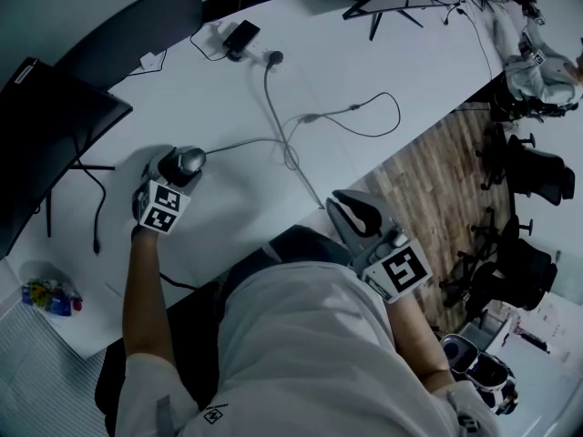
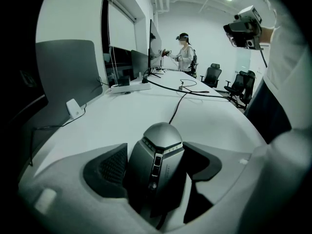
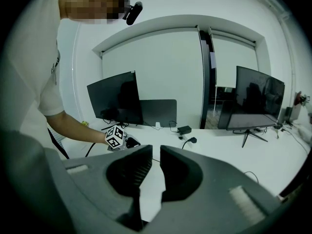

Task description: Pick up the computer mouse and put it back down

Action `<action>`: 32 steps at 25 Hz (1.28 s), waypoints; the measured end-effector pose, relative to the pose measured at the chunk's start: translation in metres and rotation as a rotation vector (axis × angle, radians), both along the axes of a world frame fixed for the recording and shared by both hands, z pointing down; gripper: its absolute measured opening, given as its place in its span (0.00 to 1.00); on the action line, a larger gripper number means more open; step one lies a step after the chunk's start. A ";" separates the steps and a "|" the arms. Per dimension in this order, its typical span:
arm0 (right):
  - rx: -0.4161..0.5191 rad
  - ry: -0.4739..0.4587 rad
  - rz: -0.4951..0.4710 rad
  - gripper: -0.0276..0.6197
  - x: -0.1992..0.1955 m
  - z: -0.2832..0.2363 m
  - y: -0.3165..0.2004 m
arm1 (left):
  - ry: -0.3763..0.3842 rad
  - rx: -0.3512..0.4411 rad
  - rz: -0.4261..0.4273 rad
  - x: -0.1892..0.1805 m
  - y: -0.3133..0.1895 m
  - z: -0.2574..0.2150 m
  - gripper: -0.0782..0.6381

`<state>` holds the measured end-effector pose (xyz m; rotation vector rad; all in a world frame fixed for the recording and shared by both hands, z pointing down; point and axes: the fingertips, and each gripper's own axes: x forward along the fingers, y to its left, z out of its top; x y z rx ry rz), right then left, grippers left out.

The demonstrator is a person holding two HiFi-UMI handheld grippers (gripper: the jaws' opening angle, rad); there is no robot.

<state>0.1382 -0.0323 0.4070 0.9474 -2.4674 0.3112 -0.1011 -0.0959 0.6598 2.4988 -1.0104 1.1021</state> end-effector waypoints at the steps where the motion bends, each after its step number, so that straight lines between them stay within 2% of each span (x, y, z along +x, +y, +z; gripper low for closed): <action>1: 0.002 -0.002 -0.001 0.12 0.000 0.000 0.000 | -0.002 -0.002 -0.006 0.000 0.000 0.000 0.59; 8: 0.016 -0.011 -0.008 0.12 0.000 -0.002 0.000 | -0.013 -0.014 -0.059 -0.008 0.007 -0.001 0.59; 12: 0.010 -0.018 -0.019 0.12 -0.002 -0.002 0.001 | 0.007 -0.002 -0.108 -0.016 0.008 -0.011 0.59; 21: 0.016 -0.067 -0.063 0.12 -0.020 -0.012 -0.001 | -0.009 0.028 -0.160 -0.022 0.022 -0.042 0.59; 32: 0.039 -0.118 -0.188 0.12 -0.050 -0.019 0.002 | -0.027 0.108 -0.277 -0.036 0.046 -0.093 0.58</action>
